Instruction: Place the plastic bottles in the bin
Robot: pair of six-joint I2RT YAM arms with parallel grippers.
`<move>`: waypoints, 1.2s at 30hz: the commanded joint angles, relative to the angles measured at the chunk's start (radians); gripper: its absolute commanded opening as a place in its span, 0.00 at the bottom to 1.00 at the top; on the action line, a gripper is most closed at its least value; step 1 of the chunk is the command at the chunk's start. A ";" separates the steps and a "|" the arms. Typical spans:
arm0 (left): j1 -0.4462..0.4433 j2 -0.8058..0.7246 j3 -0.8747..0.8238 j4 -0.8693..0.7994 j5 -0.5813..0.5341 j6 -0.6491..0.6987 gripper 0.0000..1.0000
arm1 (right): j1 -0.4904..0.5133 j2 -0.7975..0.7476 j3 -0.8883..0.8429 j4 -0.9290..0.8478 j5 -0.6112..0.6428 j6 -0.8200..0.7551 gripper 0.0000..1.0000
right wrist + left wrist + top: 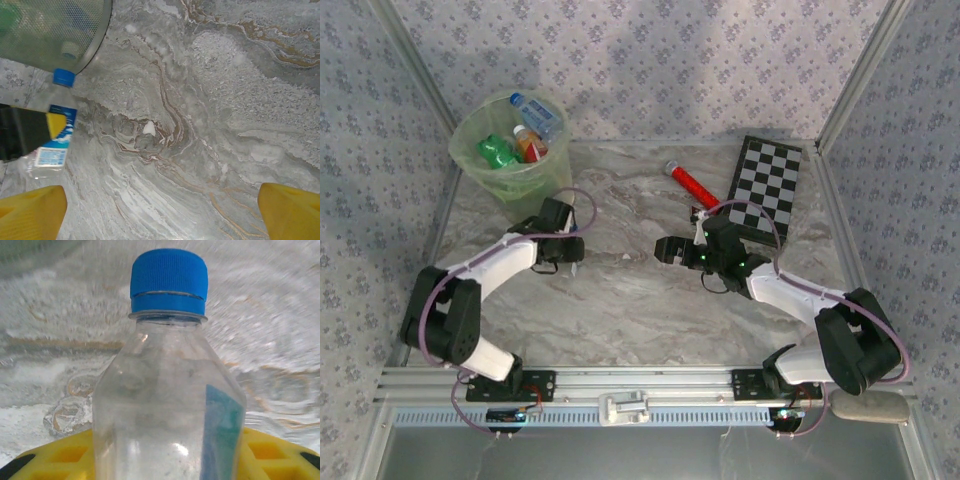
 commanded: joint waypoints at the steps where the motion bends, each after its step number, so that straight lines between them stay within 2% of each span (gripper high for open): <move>1: -0.006 -0.116 0.085 0.010 0.042 -0.023 0.50 | -0.008 -0.008 -0.014 0.017 0.014 -0.018 1.00; 8: -0.007 -0.241 0.218 0.124 0.043 0.001 0.50 | -0.009 0.008 -0.027 0.071 0.012 -0.013 1.00; 15: 0.003 -0.232 0.422 0.207 0.031 0.122 0.50 | -0.011 -0.018 -0.038 0.081 0.026 -0.016 1.00; 22: 0.093 -0.121 0.664 0.124 0.015 0.256 0.52 | -0.014 -0.079 -0.053 0.049 0.055 -0.018 1.00; 29: 0.239 -0.008 0.842 0.011 0.018 0.278 0.52 | -0.024 -0.129 -0.065 0.014 0.081 -0.055 1.00; 36: 0.296 0.100 0.939 -0.066 0.026 0.243 0.53 | -0.031 -0.141 -0.063 0.002 0.077 -0.055 1.00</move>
